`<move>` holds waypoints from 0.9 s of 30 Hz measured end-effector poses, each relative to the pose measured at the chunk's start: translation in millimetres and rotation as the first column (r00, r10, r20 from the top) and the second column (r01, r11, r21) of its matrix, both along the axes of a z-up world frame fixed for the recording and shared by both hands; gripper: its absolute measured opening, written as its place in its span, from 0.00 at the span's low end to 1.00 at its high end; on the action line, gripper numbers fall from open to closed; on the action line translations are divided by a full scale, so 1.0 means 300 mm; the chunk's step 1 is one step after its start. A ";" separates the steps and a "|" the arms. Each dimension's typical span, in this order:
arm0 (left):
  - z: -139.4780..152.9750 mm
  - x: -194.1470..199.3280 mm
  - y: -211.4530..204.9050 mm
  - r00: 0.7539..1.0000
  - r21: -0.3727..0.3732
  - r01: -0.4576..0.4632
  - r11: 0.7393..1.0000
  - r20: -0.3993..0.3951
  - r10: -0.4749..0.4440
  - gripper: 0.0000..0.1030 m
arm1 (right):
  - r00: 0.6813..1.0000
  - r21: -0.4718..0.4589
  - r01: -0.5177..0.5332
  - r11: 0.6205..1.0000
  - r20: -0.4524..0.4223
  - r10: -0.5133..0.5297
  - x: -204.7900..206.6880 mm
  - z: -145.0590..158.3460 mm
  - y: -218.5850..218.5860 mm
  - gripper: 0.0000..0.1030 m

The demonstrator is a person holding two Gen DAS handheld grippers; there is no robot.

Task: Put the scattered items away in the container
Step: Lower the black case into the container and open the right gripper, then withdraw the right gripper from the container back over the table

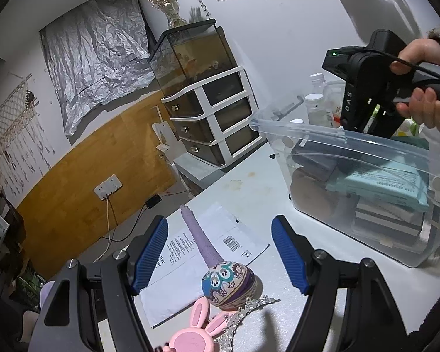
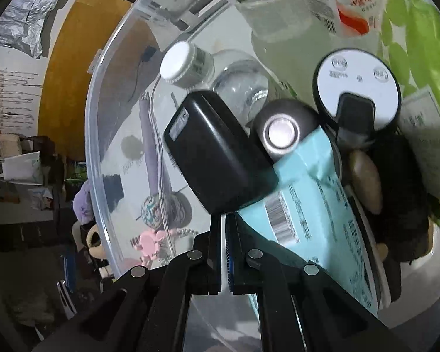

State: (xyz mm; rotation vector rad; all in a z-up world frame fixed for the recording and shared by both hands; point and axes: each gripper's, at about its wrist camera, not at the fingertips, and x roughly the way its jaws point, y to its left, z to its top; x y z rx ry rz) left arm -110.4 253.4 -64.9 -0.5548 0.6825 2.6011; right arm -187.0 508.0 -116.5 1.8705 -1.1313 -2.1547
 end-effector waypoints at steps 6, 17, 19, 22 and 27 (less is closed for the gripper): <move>0.004 -0.001 -0.008 1.000 0.020 -0.013 1.000 0.015 0.013 0.71 | 0.999 -0.027 0.034 0.999 -0.031 -0.034 0.042 0.036 0.043 0.05; 0.034 0.028 -0.021 0.998 0.092 -0.029 0.995 0.060 0.024 1.00 | 0.962 0.087 0.143 0.986 -0.247 -0.117 0.192 0.212 0.088 0.37; 0.038 0.041 -0.018 0.998 0.094 -0.020 0.995 0.069 0.014 1.00 | 0.959 0.120 0.168 0.978 -0.249 -0.134 0.204 0.210 0.080 1.00; 0.040 0.051 -0.015 0.996 0.090 -0.016 0.996 0.091 0.007 1.00 | 0.944 0.179 0.202 0.963 -0.297 -0.142 0.240 0.224 0.057 1.00; 0.060 0.080 -0.031 0.994 0.129 -0.028 0.991 0.107 0.014 1.00 | 0.909 0.294 0.258 0.920 -0.396 -0.128 0.283 0.265 0.004 1.00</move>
